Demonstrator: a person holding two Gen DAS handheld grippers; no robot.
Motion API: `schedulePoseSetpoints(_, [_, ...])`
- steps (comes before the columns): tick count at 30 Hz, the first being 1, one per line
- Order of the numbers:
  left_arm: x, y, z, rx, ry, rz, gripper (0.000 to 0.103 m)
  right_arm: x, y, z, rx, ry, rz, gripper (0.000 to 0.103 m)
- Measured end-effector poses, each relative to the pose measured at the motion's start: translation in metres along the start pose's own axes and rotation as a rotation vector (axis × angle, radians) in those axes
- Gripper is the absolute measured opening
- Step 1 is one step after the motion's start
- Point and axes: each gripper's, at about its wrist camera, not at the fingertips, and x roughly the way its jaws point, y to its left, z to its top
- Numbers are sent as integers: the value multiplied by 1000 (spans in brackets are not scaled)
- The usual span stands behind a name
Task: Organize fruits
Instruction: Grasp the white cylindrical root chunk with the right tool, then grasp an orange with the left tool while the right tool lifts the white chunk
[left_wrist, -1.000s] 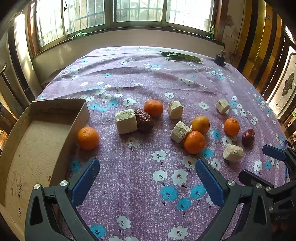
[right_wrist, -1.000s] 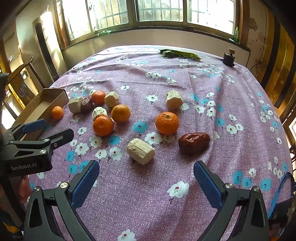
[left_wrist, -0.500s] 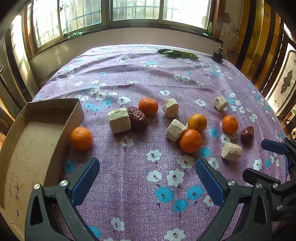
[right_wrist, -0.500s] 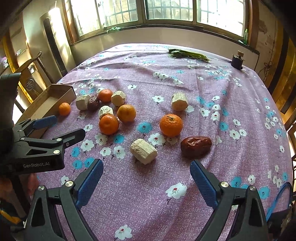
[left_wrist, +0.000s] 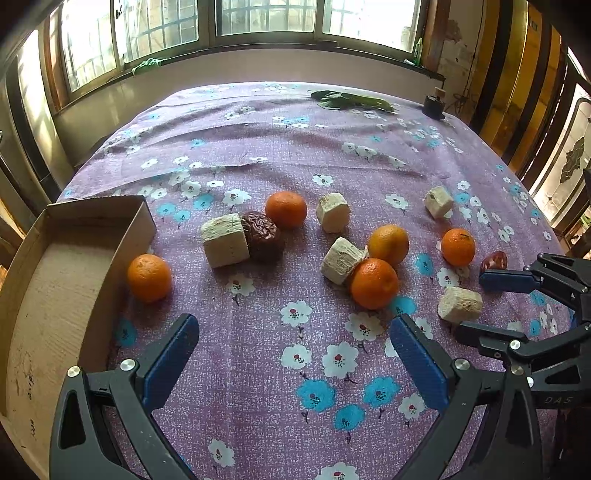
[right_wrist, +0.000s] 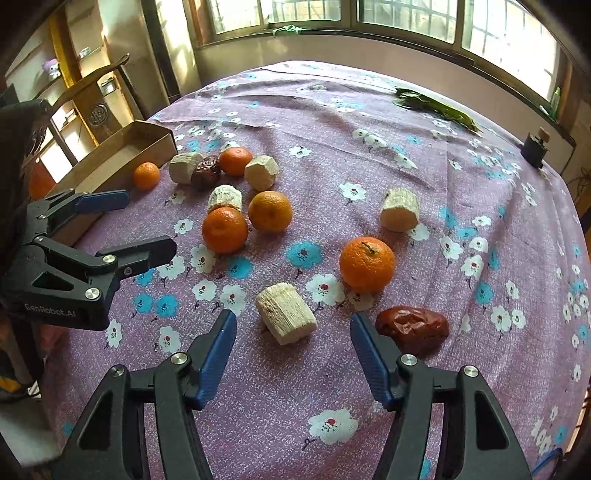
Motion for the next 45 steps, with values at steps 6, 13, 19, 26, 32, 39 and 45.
schedulePoseSetpoints(6, [1, -3, 2, 8, 0, 12, 103, 16, 0, 7, -54, 52, 18, 45])
schedulePoseSetpoints(13, [6, -7, 6, 10, 10, 19, 103, 19, 1, 6, -67, 51, 44, 37])
schedulePoseSetpoints(19, [7, -10, 9, 9, 13, 7, 103, 11, -6, -1, -46, 57, 26, 36])
schedulePoseSetpoints(26, [19, -26, 15, 25, 38, -17, 103, 4, -15, -14, -31, 68, 12, 36])
schedulePoseSetpoints(32, [32, -40, 18, 55, 59, -22, 94, 4, -13, -15, -40, 60, 6, 37])
schedulePoseSetpoints(39, [40, -40, 19, 45, 65, -19, 57, 4, -15, -17, -30, 40, 4, 37])
schedulePoseSetpoints(45, [34, -38, 16, 67, 53, -15, 29, 1, -14, -17, -15, 44, 20, 35])
